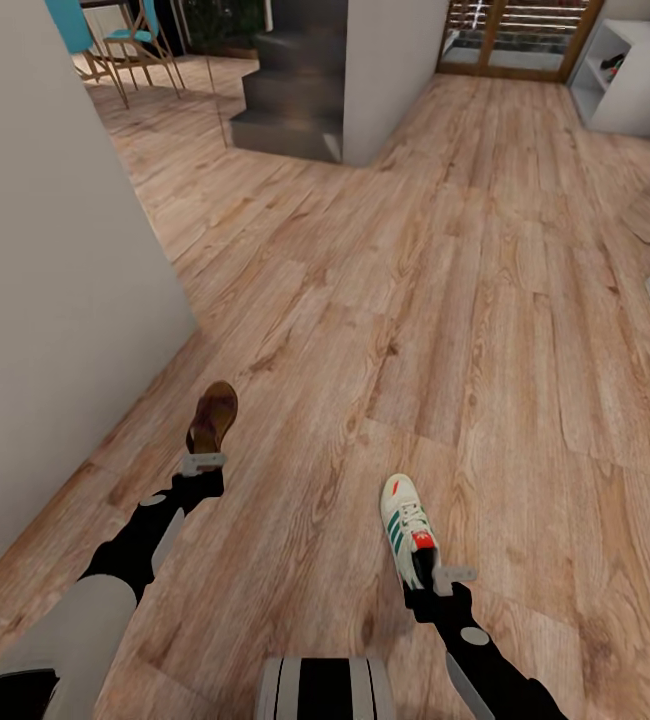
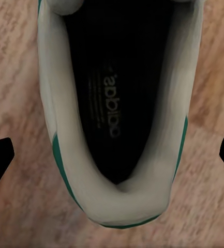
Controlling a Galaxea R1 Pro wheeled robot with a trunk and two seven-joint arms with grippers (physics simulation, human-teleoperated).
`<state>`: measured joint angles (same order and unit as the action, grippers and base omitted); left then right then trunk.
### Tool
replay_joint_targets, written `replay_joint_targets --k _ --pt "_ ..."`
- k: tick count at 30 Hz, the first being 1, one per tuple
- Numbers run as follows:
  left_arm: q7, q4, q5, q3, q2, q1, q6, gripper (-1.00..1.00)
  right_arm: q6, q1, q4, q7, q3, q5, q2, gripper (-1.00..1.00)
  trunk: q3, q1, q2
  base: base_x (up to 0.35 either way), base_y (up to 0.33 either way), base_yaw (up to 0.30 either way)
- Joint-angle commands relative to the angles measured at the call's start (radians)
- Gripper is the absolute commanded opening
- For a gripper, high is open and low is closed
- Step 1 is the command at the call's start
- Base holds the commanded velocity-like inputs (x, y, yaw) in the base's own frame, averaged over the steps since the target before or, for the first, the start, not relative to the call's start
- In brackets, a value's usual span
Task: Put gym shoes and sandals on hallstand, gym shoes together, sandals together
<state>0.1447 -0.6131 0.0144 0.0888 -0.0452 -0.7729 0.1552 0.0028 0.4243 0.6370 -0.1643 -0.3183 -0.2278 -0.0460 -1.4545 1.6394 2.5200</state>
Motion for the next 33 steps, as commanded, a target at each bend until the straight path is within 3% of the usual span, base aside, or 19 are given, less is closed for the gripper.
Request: replay_joint_targets --k 1,11,16,19,26,33 --pt "0.009 -0.002 -0.001 0.005 0.001 -0.001 0.007 -1.0 0.001 0.001 0.001 -0.009 -0.008 -0.01 -0.002 1.0 -0.005 0.0 0.001 0.0 0.0 0.0" --pt "0.009 -0.002 -0.001 0.005 0.001 -0.002 0.007 -1.0 0.0 0.001 -0.006 -0.011 -0.011 -0.008 -0.002 1.0 -0.044 0.005 0.003 0.0 0.0 0.0" --pt "0.009 -0.002 -0.001 0.005 0.001 0.001 0.007 -1.0 -0.006 0.001 -0.026 -0.013 -0.013 -0.006 -0.003 1.0 -0.044 0.005 0.003 0.0 0.0 0.0" --pt "0.009 -0.002 -0.001 0.005 0.001 0.001 0.007 -1.0 -0.028 0.001 -0.06 -0.012 -0.012 -0.007 -0.003 1.0 -0.044 0.005 0.003 0.0 0.0 0.0" --pt "0.009 -0.002 -0.001 0.006 0.001 0.001 0.007 -1.0 -0.178 0.001 -0.129 -0.01 -0.013 -0.005 -0.003 1.0 -0.044 0.005 0.003 0.0 0.0 0.0" --pt "0.009 -0.002 -0.001 0.006 0.001 0.002 0.007 -1.0 -0.219 0.0 -0.152 -0.009 -0.013 -0.005 -0.003 1.0 -0.044 0.005 0.003 0.0 0.0 0.0"
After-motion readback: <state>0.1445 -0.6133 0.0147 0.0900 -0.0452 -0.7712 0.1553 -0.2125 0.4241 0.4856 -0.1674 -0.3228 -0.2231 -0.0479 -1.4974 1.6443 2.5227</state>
